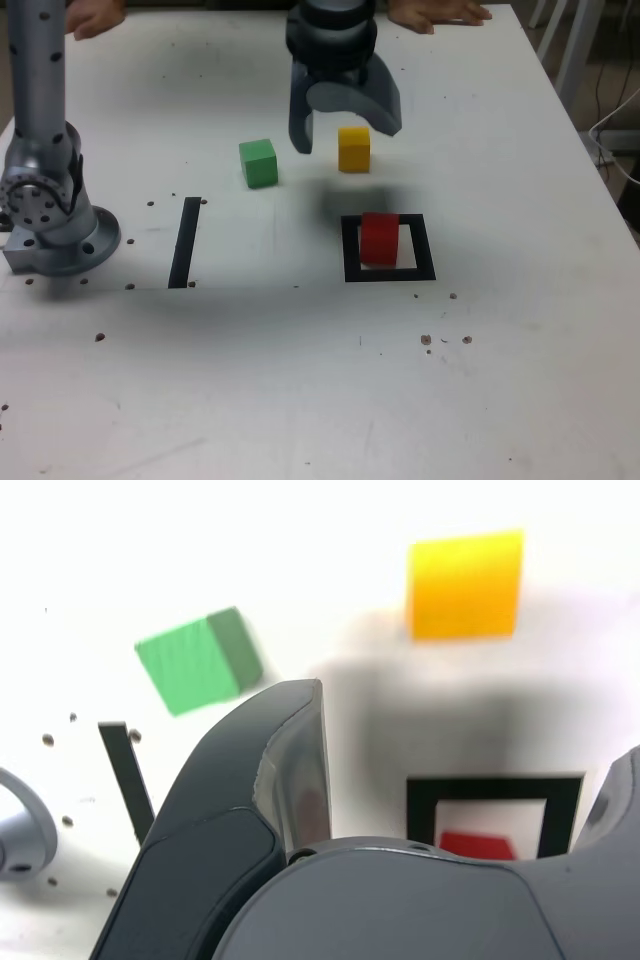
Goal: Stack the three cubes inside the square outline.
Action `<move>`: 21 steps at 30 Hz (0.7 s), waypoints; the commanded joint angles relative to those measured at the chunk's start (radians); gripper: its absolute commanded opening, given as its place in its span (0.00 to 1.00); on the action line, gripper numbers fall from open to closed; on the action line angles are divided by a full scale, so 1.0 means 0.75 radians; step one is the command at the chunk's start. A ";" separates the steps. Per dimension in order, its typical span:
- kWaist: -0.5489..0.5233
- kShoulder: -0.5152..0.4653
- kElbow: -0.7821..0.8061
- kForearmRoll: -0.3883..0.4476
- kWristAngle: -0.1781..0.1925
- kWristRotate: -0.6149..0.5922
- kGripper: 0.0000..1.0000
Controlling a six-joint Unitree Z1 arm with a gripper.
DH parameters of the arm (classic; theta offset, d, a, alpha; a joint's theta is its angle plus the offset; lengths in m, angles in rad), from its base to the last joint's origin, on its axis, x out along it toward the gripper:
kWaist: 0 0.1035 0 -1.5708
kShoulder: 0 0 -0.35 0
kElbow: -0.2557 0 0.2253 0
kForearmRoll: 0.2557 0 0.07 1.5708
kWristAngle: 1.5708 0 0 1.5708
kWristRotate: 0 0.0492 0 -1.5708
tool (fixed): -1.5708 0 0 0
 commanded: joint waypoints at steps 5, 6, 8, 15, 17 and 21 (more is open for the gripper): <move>0.108 0.111 -0.052 -0.001 0.010 0.075 0.99; 0.117 0.126 -0.057 -0.001 0.010 0.082 0.99; 0.129 0.149 -0.062 0.000 0.010 0.090 0.99; 0.136 0.177 -0.064 -0.002 -0.001 0.096 0.97; 0.137 0.178 -0.065 -0.005 -0.009 0.099 0.94; 0.137 0.188 -0.065 -0.014 -0.021 0.111 0.91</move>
